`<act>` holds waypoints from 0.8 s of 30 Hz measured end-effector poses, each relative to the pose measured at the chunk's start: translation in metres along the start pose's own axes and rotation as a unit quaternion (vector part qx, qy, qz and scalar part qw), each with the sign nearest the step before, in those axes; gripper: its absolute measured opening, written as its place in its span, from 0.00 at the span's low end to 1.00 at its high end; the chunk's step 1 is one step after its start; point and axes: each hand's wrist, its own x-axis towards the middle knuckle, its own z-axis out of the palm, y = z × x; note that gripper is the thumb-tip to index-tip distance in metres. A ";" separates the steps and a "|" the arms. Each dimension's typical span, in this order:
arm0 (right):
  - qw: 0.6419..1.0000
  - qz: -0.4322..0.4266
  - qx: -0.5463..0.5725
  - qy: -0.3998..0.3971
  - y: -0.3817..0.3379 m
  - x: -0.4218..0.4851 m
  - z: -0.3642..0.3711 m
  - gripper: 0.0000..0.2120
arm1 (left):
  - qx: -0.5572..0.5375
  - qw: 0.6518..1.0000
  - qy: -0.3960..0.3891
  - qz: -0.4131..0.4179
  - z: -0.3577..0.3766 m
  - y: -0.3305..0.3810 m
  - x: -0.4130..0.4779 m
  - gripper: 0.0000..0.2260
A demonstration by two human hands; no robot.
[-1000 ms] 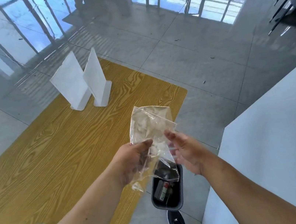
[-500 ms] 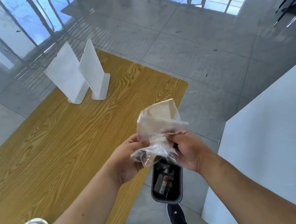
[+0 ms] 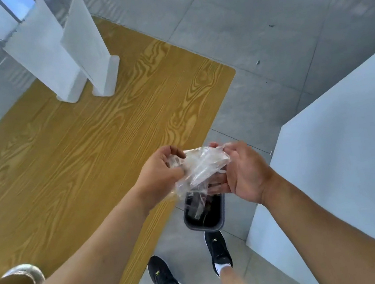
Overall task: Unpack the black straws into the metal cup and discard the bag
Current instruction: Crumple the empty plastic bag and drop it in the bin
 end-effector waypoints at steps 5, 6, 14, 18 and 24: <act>0.996 0.031 -0.066 0.050 0.011 0.013 -0.001 0.26 | 0.248 0.954 0.087 0.144 0.018 -0.011 0.014 0.10; 0.995 0.007 -0.059 0.086 0.013 0.019 0.002 0.22 | 0.254 0.951 0.090 0.148 0.020 -0.014 0.017 0.10; 0.917 -0.137 -0.255 0.274 0.022 0.047 -0.022 0.15 | 0.438 0.896 0.051 0.058 -0.002 -0.051 0.063 0.45; 0.861 -0.130 -0.360 0.335 0.033 0.047 -0.055 0.13 | 0.525 0.847 0.081 0.017 -0.001 -0.074 0.080 0.53; 0.834 -0.105 -0.409 0.354 0.067 0.065 -0.089 0.12 | 0.530 0.832 0.151 0.066 0.011 -0.078 0.107 0.51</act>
